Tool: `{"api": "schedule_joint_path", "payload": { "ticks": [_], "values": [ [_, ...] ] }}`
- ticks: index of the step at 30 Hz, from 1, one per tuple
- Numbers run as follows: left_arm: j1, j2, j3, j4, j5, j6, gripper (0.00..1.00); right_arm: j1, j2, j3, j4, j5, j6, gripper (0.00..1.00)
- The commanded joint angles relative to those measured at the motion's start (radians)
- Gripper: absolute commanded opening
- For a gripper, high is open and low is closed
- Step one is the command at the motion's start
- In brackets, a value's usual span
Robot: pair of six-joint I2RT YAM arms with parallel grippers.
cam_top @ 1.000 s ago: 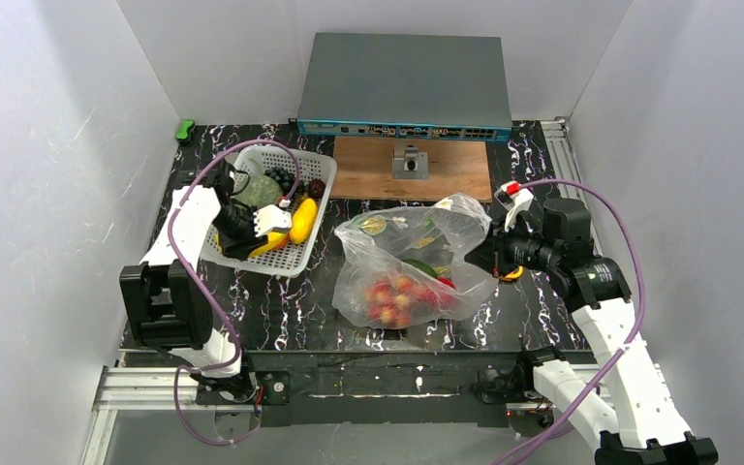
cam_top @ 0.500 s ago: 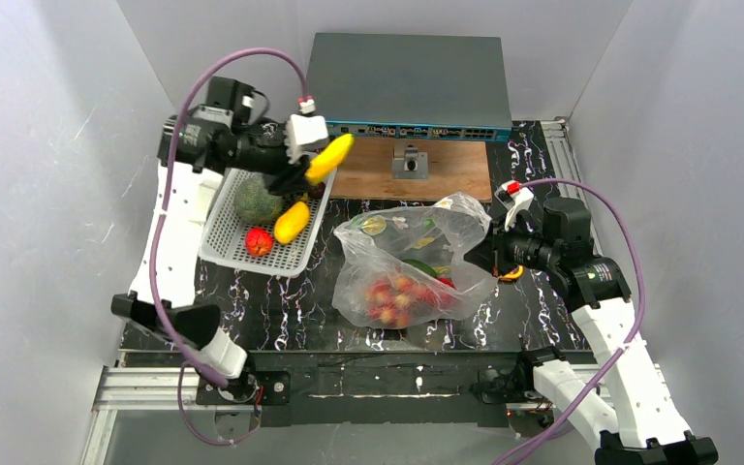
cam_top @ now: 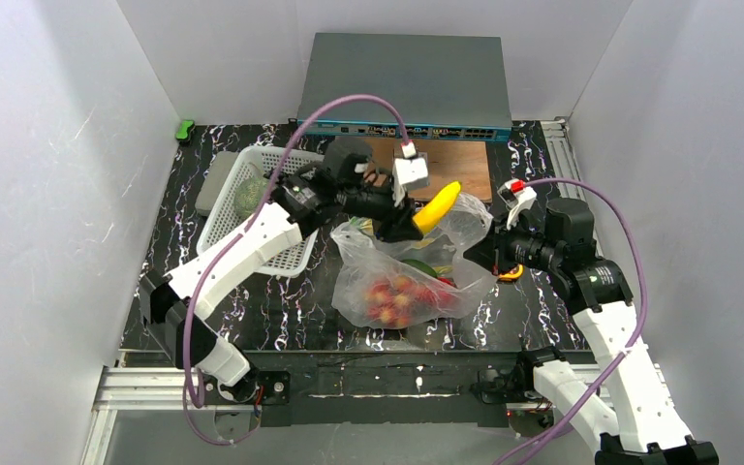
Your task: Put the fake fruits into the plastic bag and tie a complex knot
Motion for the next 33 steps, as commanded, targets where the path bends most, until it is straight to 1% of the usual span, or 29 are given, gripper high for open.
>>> {"api": "schedule_joint_path", "payload": {
  "ticks": [1,4,8,11,14,18,21,23,26,29,33],
  "values": [
    [-0.017,-0.063,-0.191,0.087,-0.049,0.034,0.11,0.004,-0.029,-0.003,0.038,0.010,0.014,0.01],
    [-0.017,-0.097,-0.307,0.026,-0.091,0.118,0.11,0.004,-0.028,0.013,0.025,0.007,0.013,0.01],
    [-0.016,-0.146,-0.396,-0.033,-0.137,0.173,0.10,0.004,-0.026,0.017,0.022,0.003,0.012,0.01],
    [-0.016,-0.174,-0.405,-0.083,-0.171,0.208,0.10,0.004,-0.029,0.013,0.024,0.000,0.013,0.01],
    [-0.026,-0.189,-0.365,-0.094,-0.144,0.218,0.12,0.004,-0.029,0.006,0.029,-0.010,0.018,0.01],
    [-0.078,-0.125,-0.287,-0.044,-0.141,0.159,0.12,0.004,-0.023,0.002,0.042,-0.022,0.026,0.01],
    [-0.109,-0.045,-0.266,0.028,-0.158,0.161,0.12,0.004,-0.024,0.002,0.048,-0.024,0.031,0.01],
    [-0.113,0.003,-0.278,0.072,-0.172,0.167,0.12,0.004,-0.026,0.001,0.047,-0.026,0.033,0.01],
    [-0.112,0.049,-0.306,0.086,-0.194,0.187,0.12,0.004,-0.032,0.004,0.038,-0.020,0.029,0.01],
    [-0.112,0.023,-0.374,0.082,-0.198,0.208,0.12,0.004,-0.041,0.006,0.028,-0.004,0.022,0.01],
    [-0.101,-0.067,-0.446,-0.041,-0.224,0.259,0.16,0.004,-0.046,0.012,0.016,0.006,0.012,0.01]
  ]
}}
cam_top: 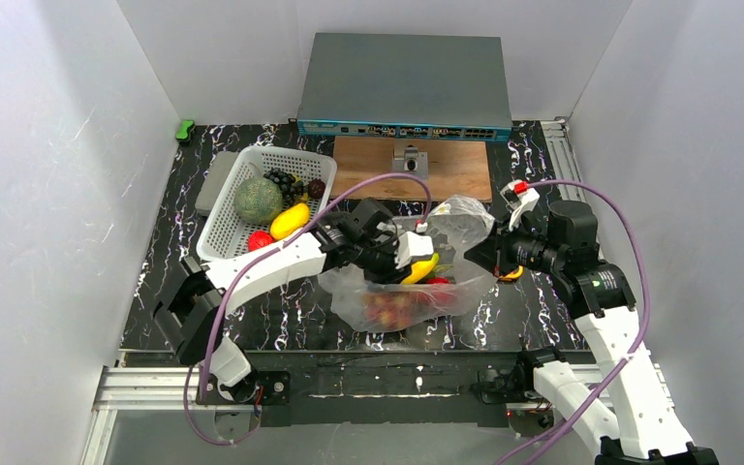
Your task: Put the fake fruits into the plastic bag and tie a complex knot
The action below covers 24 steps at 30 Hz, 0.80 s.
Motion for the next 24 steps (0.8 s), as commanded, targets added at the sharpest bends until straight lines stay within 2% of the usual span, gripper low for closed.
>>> {"api": "schedule_joint_path", "payload": {
  "ticks": [1,2,5,7,8,13,14,17,20,22,24],
  "values": [
    [0.024,-0.150,-0.061,-0.128,-0.017,0.080,0.20,0.003,-0.022,0.011,0.017,0.009,-0.015,0.01],
    [0.037,-0.171,-0.074,-0.156,-0.018,0.095,0.27,0.004,-0.025,0.009,0.016,0.010,-0.015,0.01],
    [0.050,-0.211,-0.058,-0.219,-0.042,0.110,0.65,0.004,-0.028,-0.001,0.014,0.003,-0.011,0.01],
    [0.050,-0.233,-0.012,-0.225,-0.051,0.074,0.88,0.004,-0.030,-0.009,0.014,0.004,-0.017,0.01],
    [0.051,-0.242,0.018,-0.224,-0.047,0.056,0.95,0.004,-0.033,-0.012,0.015,0.002,-0.019,0.01],
    [0.071,-0.248,0.245,-0.329,0.031,-0.045,0.98,0.004,-0.037,-0.011,0.007,-0.006,-0.032,0.01],
    [0.086,-0.246,0.289,-0.369,0.062,-0.056,0.98,0.004,-0.034,-0.001,-0.001,-0.005,-0.039,0.04],
    [0.148,-0.273,0.379,-0.510,0.131,-0.067,0.98,0.003,-0.022,0.053,-0.039,0.016,-0.068,0.25],
    [0.214,-0.322,0.401,-0.628,0.160,-0.059,0.98,0.001,0.008,0.131,-0.098,0.051,-0.093,0.41],
    [0.249,-0.355,0.395,-0.691,0.148,-0.058,0.98,-0.002,0.029,0.186,-0.126,0.064,-0.101,0.63],
    [0.275,-0.388,0.368,-0.728,0.104,-0.070,0.98,-0.004,0.046,0.226,-0.140,0.073,-0.107,0.78]
  ]
}}
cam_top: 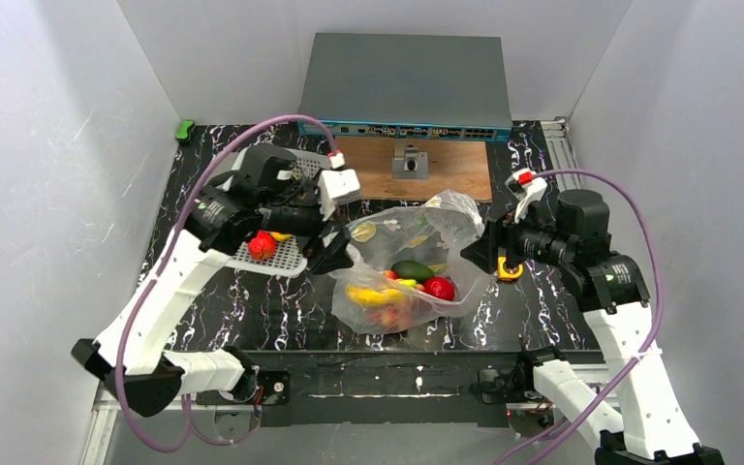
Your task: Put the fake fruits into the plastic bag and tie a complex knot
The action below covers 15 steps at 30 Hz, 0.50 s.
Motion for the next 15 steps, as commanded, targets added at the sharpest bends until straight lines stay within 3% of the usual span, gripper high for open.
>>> {"api": "schedule_joint_path", "payload": {
  "ticks": [1,4,9,13,15],
  "values": [
    [0.053,-0.083,-0.033,-0.198,-0.032,-0.046,0.98,-0.005,0.026,0.123,-0.033,0.032,-0.035,0.83],
    [0.118,-0.128,-0.087,-0.181,-0.072,-0.118,0.98,-0.006,0.055,0.155,-0.022,0.032,-0.035,0.89],
    [0.236,-0.151,-0.161,-0.129,-0.043,-0.243,0.98,-0.007,0.127,0.194,0.027,0.008,-0.038,0.87],
    [0.303,-0.145,-0.189,-0.101,0.010,-0.357,0.98,-0.007,0.183,0.222,0.067,-0.031,-0.044,0.77],
    [0.341,-0.146,-0.220,-0.065,0.024,-0.442,0.98,-0.007,0.211,0.229,0.072,-0.057,-0.048,0.67]
  ]
}}
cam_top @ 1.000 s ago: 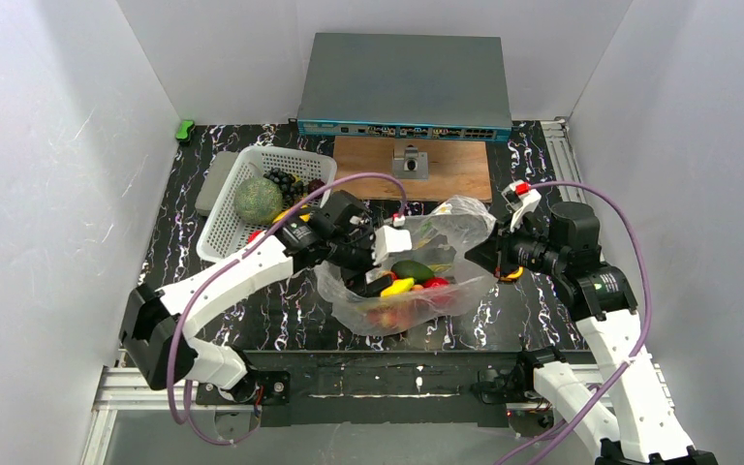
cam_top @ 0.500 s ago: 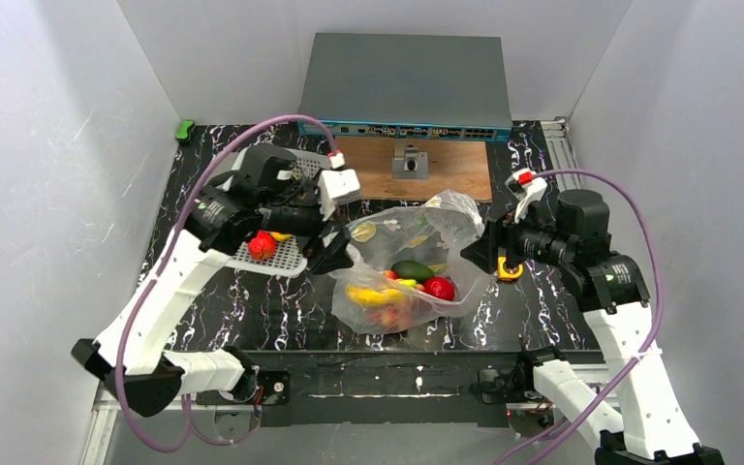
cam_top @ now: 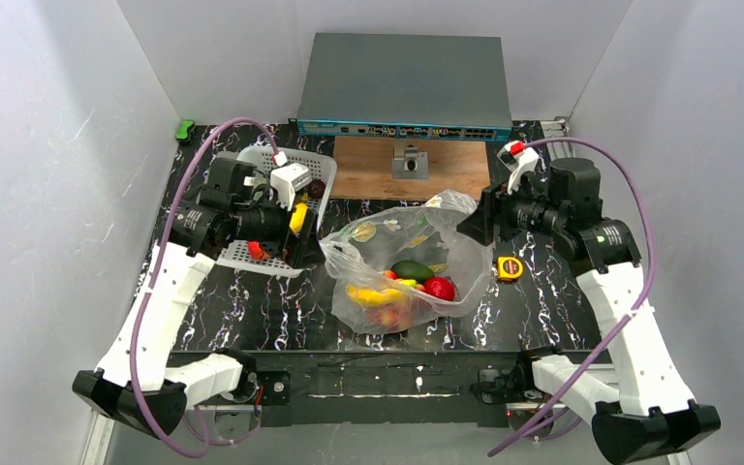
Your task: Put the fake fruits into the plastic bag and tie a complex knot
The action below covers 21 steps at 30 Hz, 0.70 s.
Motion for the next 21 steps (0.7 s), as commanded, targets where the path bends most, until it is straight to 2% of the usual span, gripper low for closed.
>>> {"api": "schedule_joint_path", "payload": {
  "ticks": [1,7,13,15,18,19,21],
  "values": [
    [0.079,-0.013,-0.062,0.064,0.082,-0.217,0.98,-0.005,0.043,0.056,0.054,-0.067,-0.021,0.61],
    [0.120,0.034,-0.207,0.322,0.311,-0.494,0.98,-0.005,0.065,0.034,0.051,-0.096,-0.021,0.37],
    [0.118,0.123,-0.226,0.407,0.389,-0.545,0.97,-0.005,0.066,0.064,0.044,-0.105,-0.017,0.19],
    [0.117,0.143,-0.220,0.435,0.431,-0.552,0.78,-0.005,0.059,0.072,0.036,-0.108,-0.010,0.13],
    [0.117,0.135,-0.169,0.442,0.459,-0.530,0.34,-0.005,0.040,0.091,0.037,-0.099,0.009,0.01],
    [0.117,0.127,-0.128,0.426,0.454,-0.500,0.21,-0.005,0.030,0.098,0.044,-0.091,0.022,0.01],
    [0.117,0.112,-0.035,0.382,0.417,-0.430,0.03,-0.005,0.010,0.117,0.065,-0.075,0.068,0.01]
  ]
}}
